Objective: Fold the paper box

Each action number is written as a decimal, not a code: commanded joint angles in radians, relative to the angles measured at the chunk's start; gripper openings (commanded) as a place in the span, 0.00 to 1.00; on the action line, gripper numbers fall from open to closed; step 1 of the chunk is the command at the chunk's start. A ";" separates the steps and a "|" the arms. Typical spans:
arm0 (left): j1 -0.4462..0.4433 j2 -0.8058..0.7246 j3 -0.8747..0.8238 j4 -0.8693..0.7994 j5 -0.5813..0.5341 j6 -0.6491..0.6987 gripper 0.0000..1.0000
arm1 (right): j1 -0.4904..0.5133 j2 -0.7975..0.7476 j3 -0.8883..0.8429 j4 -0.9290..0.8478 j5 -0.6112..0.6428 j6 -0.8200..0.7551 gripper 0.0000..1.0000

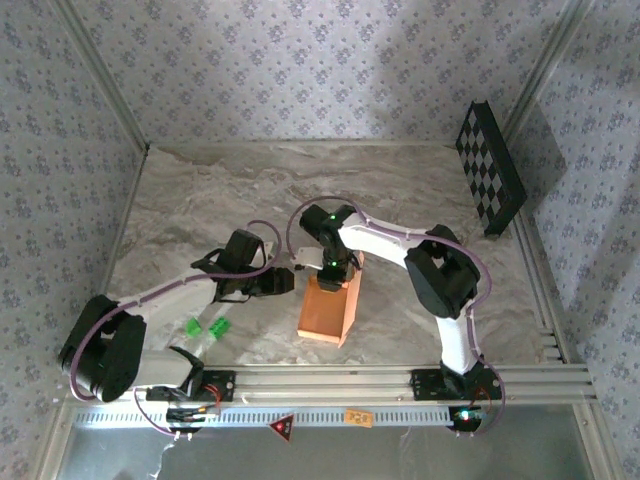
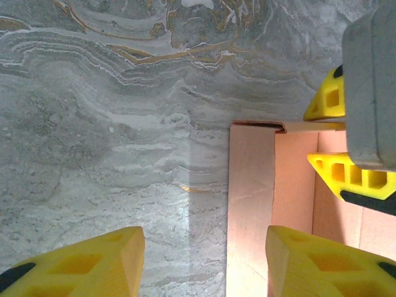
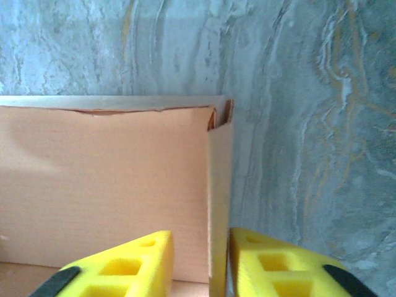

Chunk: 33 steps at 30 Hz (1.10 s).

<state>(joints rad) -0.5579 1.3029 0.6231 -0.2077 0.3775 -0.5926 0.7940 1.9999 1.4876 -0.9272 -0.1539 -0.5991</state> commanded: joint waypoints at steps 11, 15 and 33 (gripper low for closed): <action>0.012 -0.041 -0.018 -0.006 -0.001 0.005 0.55 | -0.029 0.053 0.040 -0.026 0.018 -0.049 0.06; 0.015 -0.045 -0.023 -0.004 -0.002 0.005 0.55 | -0.005 0.035 -0.016 0.069 0.100 -0.012 0.00; 0.025 -0.077 -0.031 -0.028 -0.012 0.004 0.55 | 0.134 -0.027 -0.285 0.362 0.349 0.122 0.00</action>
<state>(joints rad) -0.5381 1.2518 0.5983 -0.2123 0.3737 -0.5926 0.9165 1.8904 1.2827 -0.6640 0.1658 -0.5121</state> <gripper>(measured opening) 0.546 0.066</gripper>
